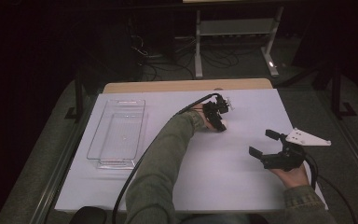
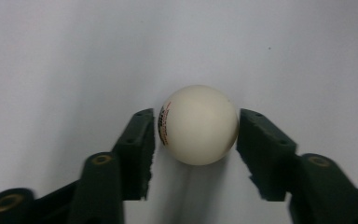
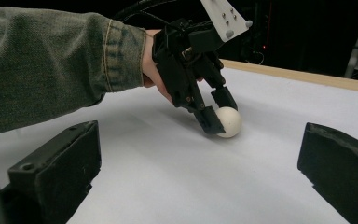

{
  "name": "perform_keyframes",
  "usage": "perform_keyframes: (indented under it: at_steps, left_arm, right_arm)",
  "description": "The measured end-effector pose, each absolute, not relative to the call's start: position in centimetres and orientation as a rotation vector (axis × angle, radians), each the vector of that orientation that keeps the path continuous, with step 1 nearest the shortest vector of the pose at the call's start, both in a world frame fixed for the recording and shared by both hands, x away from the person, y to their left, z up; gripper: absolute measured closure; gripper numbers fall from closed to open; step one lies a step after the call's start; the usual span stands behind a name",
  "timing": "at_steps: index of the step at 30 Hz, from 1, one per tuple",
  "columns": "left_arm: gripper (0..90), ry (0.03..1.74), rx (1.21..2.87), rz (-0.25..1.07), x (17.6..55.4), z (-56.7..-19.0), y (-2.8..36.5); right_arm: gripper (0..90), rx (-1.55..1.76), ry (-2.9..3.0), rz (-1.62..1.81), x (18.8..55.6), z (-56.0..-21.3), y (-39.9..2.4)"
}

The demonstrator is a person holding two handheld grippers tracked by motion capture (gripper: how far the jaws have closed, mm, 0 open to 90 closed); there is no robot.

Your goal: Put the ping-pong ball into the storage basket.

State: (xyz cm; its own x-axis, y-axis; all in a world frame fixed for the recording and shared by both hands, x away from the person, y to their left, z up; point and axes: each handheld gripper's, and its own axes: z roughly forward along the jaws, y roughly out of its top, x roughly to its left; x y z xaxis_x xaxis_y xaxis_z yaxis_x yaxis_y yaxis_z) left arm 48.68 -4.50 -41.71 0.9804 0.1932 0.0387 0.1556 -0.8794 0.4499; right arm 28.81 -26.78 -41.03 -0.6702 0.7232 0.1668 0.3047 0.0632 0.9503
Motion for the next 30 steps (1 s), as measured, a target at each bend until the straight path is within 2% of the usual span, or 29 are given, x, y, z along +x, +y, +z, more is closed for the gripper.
perform_keyframes:
  at_steps: [14,30]
  left_arm:
    - [50.6,0.222,2.656,0.123,48.3,-41.2,-4.5]
    - [50.7,0.184,2.641,0.171,47.2,-38.4,-3.9]
  right_arm:
    - [0.0,1.02,1.992,1.638,28.7,-41.0,-26.8]
    - [0.0,1.026,1.986,1.636,28.6,-40.9,-26.8]
